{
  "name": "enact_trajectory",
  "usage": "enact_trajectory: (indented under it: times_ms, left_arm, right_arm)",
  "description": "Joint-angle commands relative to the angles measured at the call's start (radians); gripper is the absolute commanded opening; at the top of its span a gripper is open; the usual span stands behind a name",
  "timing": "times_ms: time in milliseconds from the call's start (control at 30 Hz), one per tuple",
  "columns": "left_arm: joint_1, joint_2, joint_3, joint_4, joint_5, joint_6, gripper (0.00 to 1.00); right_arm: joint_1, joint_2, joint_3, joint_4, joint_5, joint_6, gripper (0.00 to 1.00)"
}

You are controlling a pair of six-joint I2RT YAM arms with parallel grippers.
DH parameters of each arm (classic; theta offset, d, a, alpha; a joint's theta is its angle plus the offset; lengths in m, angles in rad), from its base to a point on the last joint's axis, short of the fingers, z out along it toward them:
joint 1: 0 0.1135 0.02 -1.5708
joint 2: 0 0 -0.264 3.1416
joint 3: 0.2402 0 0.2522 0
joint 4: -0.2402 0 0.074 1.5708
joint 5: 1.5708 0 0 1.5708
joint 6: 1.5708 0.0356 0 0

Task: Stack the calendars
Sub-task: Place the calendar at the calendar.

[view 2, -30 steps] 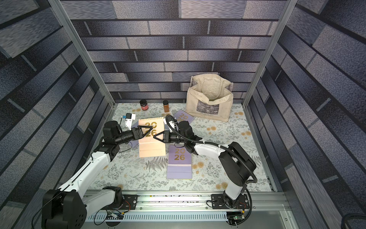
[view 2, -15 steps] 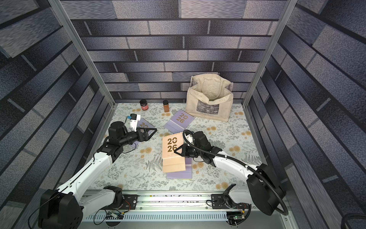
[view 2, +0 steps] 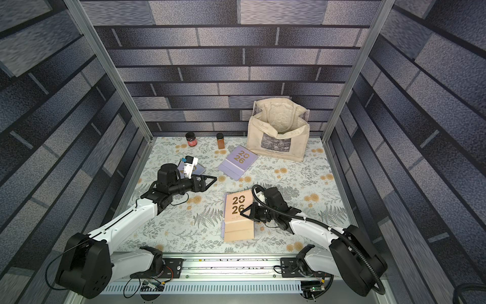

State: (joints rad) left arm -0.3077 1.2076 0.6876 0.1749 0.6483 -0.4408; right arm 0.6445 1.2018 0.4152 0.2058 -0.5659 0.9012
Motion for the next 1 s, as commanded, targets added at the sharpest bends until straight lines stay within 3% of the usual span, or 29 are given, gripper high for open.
enact_trajectory:
  times_ms: [0, 367, 967]
  left_arm:
    - [-0.009, 0.013, -0.002, 0.032, -0.007, 0.032, 1.0]
    - [-0.018, 0.052, -0.021, 0.07, 0.044, 0.02, 1.0]
    - [-0.092, 0.12, -0.03, 0.11, 0.086, 0.011, 1.0]
  right_arm:
    - [-0.005, -0.021, -0.019, 0.131, -0.015, 0.044, 0.0]
    - [-0.006, 0.062, -0.035, 0.256, -0.044, 0.079, 0.0]
    - [-0.006, 0.127, -0.062, 0.248, -0.039, 0.044, 0.0]
